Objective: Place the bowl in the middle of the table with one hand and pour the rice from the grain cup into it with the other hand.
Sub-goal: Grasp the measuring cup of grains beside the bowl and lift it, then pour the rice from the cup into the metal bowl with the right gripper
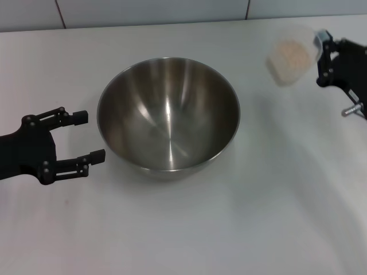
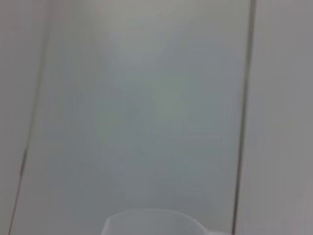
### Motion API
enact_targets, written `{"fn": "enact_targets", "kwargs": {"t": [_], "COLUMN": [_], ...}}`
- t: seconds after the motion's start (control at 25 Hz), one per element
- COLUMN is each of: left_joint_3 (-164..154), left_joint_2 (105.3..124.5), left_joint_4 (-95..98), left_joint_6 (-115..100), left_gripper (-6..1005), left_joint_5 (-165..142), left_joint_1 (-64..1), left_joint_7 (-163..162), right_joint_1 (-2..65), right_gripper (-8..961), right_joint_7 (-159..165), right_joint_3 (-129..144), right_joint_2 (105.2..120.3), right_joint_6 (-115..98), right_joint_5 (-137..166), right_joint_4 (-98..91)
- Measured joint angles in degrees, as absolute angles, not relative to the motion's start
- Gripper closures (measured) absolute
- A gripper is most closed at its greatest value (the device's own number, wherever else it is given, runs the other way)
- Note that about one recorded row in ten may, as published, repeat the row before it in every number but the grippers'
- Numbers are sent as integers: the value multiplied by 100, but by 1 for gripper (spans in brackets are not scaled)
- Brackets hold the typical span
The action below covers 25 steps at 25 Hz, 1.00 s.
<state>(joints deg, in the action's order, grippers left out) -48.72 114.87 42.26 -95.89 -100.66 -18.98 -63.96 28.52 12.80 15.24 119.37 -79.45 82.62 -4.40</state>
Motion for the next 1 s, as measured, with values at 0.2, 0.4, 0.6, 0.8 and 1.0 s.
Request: {"fn": "enact_targets", "kwargs": {"t": [0.2,0.4,0.6,0.8,1.0], "left_joint_3": [-4671,-4590,-4544,-4470,-4327], "left_joint_2": [11490,11495,11499,11536,11564], "left_joint_4": [4220,4223,4227,4228,4226], "left_joint_6": [-9636,-9665,-9669,-9668,-9668], "left_gripper": [164,164,164,164,164], "left_joint_5": [-10062,-10054,-10051,-10052,-10051], "left_joint_1": [-1893,-1891,-1896,-1898,-1899], "left_joint_7": [-6434,-6452,-6452,-6452,-6449], "right_joint_1": [3069,3428,3596,3625,3703], "right_gripper": [946,947,947,947,946], "right_joint_7": [470,299,285,-115,-1532], "right_joint_3": [1565,2077,2716,3114,3191], "right_joint_2": [11935,11928,11933,11946,11956], "right_joint_6": [-8123,-7982,-7956,-7956,-8003], "right_joint_5": [8273,8284,8289,8285,8252], "right_joint_4": [-429,-589,-921,-1206,-1244]}}
